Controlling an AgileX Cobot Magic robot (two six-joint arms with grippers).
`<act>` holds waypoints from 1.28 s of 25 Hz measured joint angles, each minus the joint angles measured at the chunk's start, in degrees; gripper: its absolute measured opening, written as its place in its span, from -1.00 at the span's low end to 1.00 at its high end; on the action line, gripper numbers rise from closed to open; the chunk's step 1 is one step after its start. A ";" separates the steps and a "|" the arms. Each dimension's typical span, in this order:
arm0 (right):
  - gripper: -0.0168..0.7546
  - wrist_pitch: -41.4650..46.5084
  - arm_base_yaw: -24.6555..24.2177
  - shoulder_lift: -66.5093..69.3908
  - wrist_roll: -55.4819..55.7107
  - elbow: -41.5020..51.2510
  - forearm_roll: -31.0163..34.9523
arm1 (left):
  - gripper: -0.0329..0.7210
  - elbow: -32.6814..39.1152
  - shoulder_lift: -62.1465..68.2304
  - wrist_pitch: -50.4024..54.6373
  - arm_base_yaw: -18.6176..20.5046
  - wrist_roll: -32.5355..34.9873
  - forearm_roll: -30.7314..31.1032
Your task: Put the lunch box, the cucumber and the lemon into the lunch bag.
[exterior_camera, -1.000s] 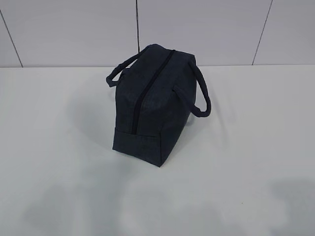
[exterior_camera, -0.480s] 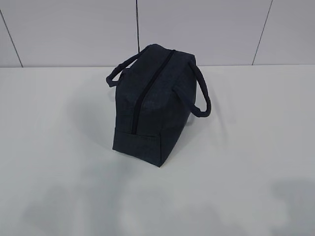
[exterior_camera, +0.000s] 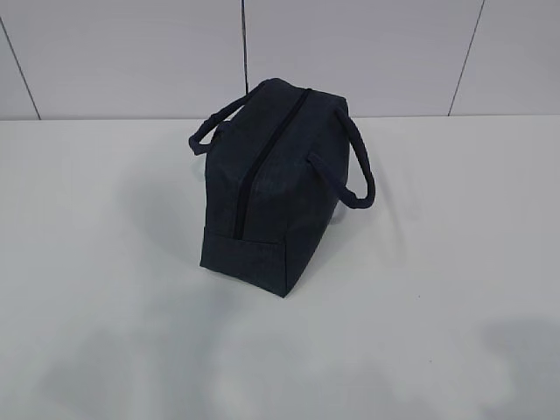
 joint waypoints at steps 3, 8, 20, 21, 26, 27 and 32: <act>-0.31 0.00 0.00 0.00 0.00 0.00 0.00 | -0.28 0.00 0.00 0.00 0.00 0.00 0.00; -0.31 0.00 0.00 0.00 0.00 0.00 0.00 | -0.28 0.00 0.00 0.00 0.00 0.00 0.00; -0.31 0.00 0.00 0.00 0.00 0.00 0.00 | -0.28 0.00 0.00 0.00 0.00 0.00 0.00; -0.31 0.00 0.00 0.00 0.00 0.00 0.00 | -0.28 0.00 0.00 0.00 0.00 0.00 0.00; -0.31 0.00 0.00 0.00 0.00 0.00 0.00 | -0.28 0.00 0.00 0.00 0.00 0.00 0.00; -0.31 0.00 0.00 0.00 0.00 0.00 0.00 | -0.28 0.00 0.00 0.00 0.00 0.00 0.00; -0.31 0.00 0.00 0.00 0.00 0.00 0.00 | -0.28 0.00 0.00 0.00 0.00 0.00 0.00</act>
